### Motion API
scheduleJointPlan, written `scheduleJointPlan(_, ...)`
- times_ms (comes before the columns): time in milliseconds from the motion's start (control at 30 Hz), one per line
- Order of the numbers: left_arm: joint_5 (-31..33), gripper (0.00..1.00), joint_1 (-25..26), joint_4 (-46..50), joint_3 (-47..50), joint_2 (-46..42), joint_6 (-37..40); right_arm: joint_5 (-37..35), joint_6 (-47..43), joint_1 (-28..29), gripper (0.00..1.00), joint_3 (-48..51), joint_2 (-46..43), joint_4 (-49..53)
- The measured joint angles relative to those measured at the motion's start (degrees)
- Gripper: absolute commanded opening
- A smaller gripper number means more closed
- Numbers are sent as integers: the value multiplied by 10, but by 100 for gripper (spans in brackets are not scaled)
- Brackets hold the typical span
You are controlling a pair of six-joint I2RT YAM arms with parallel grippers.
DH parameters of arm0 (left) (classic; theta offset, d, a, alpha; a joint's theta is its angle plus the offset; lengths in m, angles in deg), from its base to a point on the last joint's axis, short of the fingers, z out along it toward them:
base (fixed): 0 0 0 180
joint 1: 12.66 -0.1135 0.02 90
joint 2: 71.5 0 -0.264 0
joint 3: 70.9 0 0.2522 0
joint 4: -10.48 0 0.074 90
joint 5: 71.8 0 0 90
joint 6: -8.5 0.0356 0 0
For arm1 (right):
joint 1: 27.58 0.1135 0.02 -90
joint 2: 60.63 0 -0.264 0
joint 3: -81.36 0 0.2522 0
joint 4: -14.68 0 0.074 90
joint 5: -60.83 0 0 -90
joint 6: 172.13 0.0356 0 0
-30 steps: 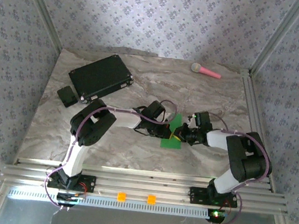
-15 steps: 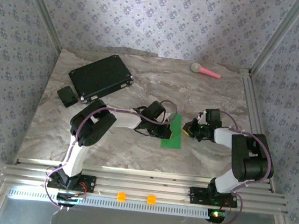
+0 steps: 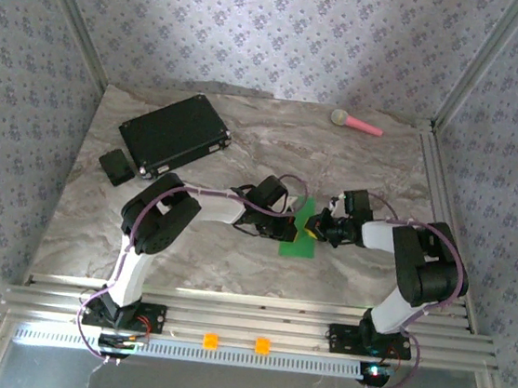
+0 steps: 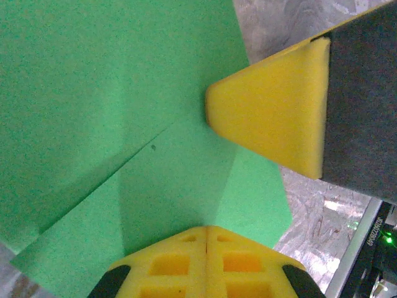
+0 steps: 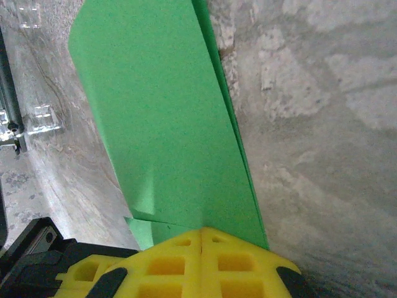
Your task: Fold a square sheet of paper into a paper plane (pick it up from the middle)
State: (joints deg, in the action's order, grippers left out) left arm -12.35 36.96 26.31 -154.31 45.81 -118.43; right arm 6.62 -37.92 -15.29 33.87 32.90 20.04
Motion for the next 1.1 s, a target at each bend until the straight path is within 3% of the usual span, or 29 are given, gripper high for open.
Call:
scheduleJointPlan(433,8,0,11,60,-65,21,24,6,-14,-9,0,-3,5,4)
scheduleJointPlan(1100,54,0,33,80,16,-39,61,8,-40,-1,1,-20,9,28)
